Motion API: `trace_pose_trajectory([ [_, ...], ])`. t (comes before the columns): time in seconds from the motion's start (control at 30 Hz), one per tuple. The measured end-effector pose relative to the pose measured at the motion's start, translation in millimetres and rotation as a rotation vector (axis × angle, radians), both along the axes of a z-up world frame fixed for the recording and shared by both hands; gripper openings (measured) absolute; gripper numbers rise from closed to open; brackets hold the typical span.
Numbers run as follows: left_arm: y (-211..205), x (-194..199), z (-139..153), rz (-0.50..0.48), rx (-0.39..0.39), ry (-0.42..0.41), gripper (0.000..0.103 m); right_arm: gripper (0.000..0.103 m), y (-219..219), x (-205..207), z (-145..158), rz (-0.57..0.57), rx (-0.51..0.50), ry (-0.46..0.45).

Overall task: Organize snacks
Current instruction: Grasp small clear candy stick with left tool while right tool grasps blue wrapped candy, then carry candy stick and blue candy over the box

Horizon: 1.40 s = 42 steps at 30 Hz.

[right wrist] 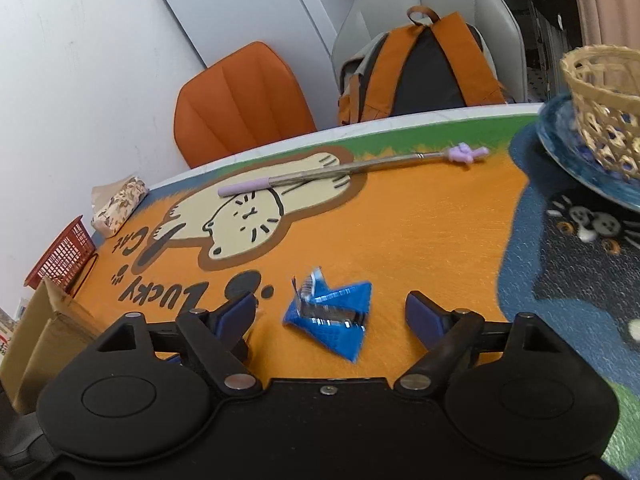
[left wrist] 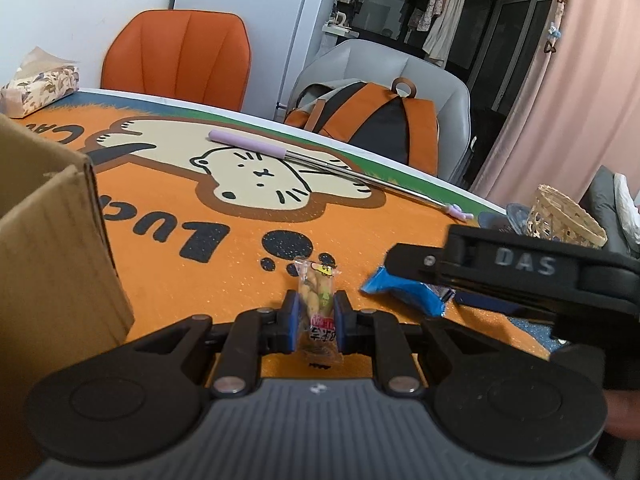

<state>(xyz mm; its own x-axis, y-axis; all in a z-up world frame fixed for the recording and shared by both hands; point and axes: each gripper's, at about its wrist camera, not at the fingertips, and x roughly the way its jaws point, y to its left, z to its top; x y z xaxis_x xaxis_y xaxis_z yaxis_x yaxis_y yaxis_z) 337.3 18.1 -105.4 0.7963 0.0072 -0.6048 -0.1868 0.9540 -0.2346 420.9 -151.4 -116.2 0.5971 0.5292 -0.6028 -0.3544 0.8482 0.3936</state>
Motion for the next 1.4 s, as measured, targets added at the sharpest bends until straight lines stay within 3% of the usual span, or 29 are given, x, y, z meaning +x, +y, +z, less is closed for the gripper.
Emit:
trace_pose_trajectory([
  [0.03,0.5,0.4,-0.3,-0.001,0.001,-0.001,0.017,0.078,2.5,0.5,0.1,0.001,-0.009,-0.009],
  [0.07,0.3,0.1,-0.5,-0.001,0.003,-0.003,0.017,0.067,3.9,1.2,-0.1,0.004,-0.016,-0.011],
  [0.1,0.3,-0.2,-0.4,0.001,0.005,-0.003,0.017,0.049,4.3,1.2,-0.1,0.007,-0.026,-0.013],
  [0.13,0.1,-0.1,-0.1,0.004,0.003,-0.002,0.017,0.040,3.3,1.2,-0.4,0.010,-0.032,-0.007],
  [0.2,-0.2,-0.7,0.7,0.010,-0.006,0.003,0.017,0.036,-3.3,-1.2,-0.3,0.015,-0.005,0.012],
  [0.8,-47.2,-51.2,20.4,-0.077,-0.033,-0.032,0.017,0.034,-76.7,-84.7,7.1,-0.146,0.019,0.006],
  [1.4,-55.9,-109.6,67.6,-0.130,-0.040,-0.152,0.017,0.033,-98.3,-149.6,56.7,-0.222,0.022,-0.123],
])
